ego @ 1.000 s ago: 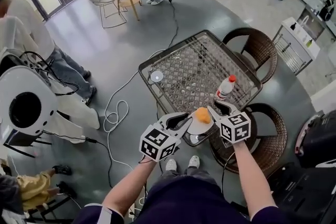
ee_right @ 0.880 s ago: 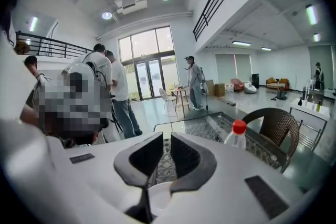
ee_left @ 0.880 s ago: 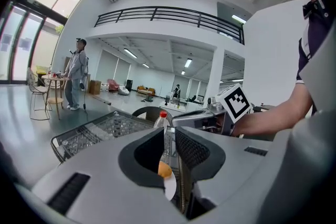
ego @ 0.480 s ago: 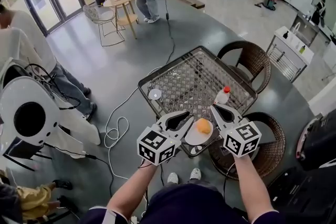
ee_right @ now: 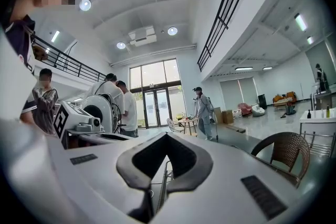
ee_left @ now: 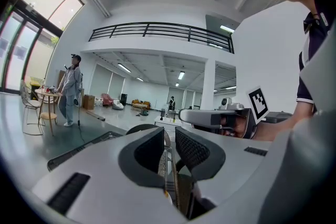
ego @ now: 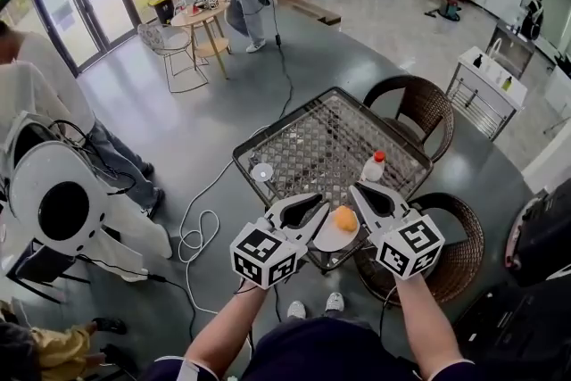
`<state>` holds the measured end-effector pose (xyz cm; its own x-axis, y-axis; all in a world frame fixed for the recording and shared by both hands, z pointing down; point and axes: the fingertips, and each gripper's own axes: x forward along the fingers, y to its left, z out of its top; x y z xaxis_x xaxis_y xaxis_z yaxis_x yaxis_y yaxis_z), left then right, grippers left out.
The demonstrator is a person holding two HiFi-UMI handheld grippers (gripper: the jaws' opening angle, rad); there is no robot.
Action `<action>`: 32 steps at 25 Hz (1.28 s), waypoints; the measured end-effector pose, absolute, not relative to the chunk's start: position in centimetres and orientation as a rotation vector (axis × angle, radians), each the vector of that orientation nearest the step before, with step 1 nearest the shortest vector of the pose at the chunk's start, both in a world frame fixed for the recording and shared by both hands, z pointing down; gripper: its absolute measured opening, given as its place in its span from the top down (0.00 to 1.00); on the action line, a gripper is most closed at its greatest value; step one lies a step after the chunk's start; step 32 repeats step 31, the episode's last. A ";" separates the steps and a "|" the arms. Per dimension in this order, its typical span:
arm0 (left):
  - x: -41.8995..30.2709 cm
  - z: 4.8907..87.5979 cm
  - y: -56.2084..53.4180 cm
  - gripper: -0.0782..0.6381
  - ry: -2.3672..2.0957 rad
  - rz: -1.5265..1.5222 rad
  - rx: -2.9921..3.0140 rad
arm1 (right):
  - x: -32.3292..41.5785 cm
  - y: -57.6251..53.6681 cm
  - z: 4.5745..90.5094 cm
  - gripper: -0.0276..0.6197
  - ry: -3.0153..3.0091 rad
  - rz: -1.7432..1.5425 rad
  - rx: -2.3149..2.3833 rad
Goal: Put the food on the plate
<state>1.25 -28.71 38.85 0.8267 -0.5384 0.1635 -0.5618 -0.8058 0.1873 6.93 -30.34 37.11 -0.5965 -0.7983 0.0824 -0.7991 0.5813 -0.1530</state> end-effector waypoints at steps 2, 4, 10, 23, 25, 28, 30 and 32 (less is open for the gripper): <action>1.2 38.7 -28.5 0.79 -0.849 0.147 2.784 | 6.9 -30.0 36.8 0.95 -2.795 0.264 1.409; 1.2 38.7 -28.3 0.79 -0.849 0.147 2.784 | 6.8 -29.8 36.8 0.95 -2.798 0.259 1.407; 0.9 39.0 -27.9 0.79 -0.842 0.148 2.785 | 6.6 -29.3 36.9 0.95 -2.806 0.270 1.406; 1.2 39.4 -27.2 0.79 -0.825 0.168 2.781 | 7.2 -28.9 37.2 0.95 -2.799 0.295 1.435; 1.1 39.5 -27.2 0.79 -0.825 0.170 2.781 | 7.2 -28.8 37.3 0.95 -2.798 0.296 1.437; 1.1 39.5 -27.1 0.79 -0.823 0.172 2.781 | 7.2 -28.8 37.3 0.95 -2.797 0.296 1.440; 1.1 39.4 -27.1 0.79 -0.822 0.173 2.781 | 7.2 -28.7 37.2 0.95 -2.797 0.296 1.441; 1.1 39.3 -27.1 0.79 -0.821 0.173 2.780 | 7.2 -28.7 37.1 0.95 -2.797 0.295 1.442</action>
